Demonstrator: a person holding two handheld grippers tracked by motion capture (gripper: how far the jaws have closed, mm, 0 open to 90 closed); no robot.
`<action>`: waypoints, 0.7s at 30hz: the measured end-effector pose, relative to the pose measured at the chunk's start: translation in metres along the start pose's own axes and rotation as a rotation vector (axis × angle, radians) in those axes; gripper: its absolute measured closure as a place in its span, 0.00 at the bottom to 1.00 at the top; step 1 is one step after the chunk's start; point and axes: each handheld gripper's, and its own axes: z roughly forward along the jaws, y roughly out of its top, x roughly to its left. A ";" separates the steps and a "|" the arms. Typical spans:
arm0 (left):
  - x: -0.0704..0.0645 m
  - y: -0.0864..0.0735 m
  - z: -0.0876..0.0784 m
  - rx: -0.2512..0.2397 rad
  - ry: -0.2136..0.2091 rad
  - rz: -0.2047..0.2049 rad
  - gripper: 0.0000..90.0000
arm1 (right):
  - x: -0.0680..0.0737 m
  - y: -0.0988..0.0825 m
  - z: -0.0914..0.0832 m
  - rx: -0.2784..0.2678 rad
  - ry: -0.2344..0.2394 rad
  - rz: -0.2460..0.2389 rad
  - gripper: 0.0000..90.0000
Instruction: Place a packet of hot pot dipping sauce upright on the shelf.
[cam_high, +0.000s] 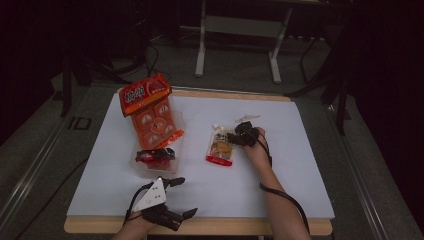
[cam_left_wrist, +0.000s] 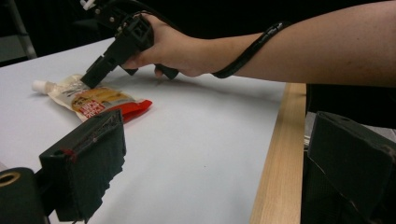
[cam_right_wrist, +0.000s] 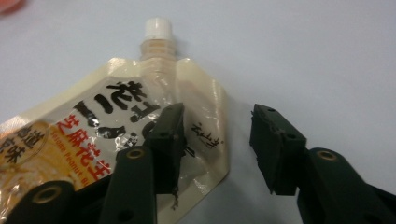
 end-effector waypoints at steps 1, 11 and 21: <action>0.000 0.000 0.000 -0.001 -0.003 -0.005 0.05 | 0.001 0.001 0.000 0.007 0.020 0.003 0.73; 0.000 0.001 0.000 -0.004 -0.009 0.001 0.05 | 0.001 0.007 -0.001 0.064 0.052 0.049 0.98; -0.001 0.003 0.000 -0.012 -0.013 -0.001 0.06 | 0.003 0.010 -0.017 0.046 0.077 0.052 1.00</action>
